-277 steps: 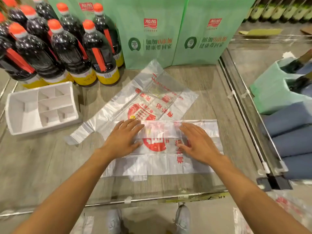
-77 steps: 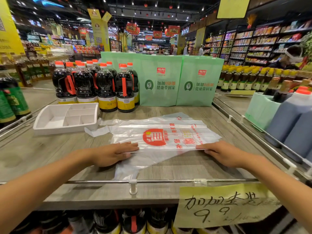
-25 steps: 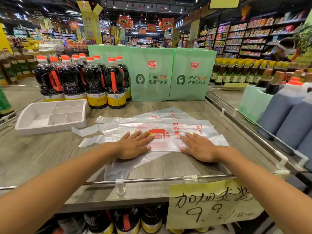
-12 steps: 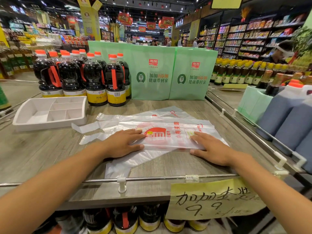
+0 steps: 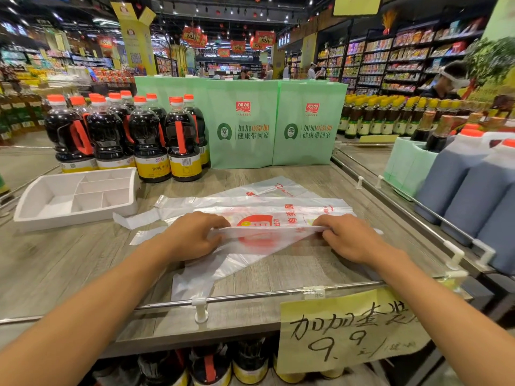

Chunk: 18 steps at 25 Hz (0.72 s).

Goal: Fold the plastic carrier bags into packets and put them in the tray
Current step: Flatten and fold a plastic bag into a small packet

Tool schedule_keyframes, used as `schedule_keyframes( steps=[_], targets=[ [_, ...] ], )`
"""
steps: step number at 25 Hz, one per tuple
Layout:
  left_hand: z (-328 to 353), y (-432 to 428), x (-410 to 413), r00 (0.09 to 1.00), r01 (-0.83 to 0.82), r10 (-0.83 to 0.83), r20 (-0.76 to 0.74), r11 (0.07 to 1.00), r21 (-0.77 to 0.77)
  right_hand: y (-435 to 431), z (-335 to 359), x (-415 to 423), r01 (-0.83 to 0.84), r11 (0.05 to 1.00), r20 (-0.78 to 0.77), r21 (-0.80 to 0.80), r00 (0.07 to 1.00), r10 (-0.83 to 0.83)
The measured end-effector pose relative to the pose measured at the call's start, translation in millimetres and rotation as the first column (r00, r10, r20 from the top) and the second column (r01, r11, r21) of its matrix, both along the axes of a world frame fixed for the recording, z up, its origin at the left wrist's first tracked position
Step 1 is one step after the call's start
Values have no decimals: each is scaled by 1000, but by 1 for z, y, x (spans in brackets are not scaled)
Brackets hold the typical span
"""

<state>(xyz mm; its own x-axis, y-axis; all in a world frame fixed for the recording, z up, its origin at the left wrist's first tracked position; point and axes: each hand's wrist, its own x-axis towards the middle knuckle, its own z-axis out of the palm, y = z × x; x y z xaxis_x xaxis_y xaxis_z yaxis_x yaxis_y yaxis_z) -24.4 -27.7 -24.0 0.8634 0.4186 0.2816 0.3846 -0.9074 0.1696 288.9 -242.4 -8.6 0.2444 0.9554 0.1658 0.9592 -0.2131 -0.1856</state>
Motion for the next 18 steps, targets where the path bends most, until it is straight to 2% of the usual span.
schedule_keyframes(
  steps=[3,5,10,13,18],
  targets=[
    [3,0,1,996,14,-19,85,998,64,-1,5,-1,86,990,78,109,992,-95],
    [10,-2,0,992,-8,1,123,999,54,-3,9,-3,105,984,130,142,984,-124],
    [18,7,-10,983,-116,123,133,991,-62,0,9,-1,162,983,240,86,954,-178],
    [12,12,-9,978,-196,197,72,980,-24,6,1,7,166,986,274,1,948,-160],
    [-5,17,2,979,-200,202,-38,978,59,8,-9,14,180,978,307,-107,941,-140]
  ],
)
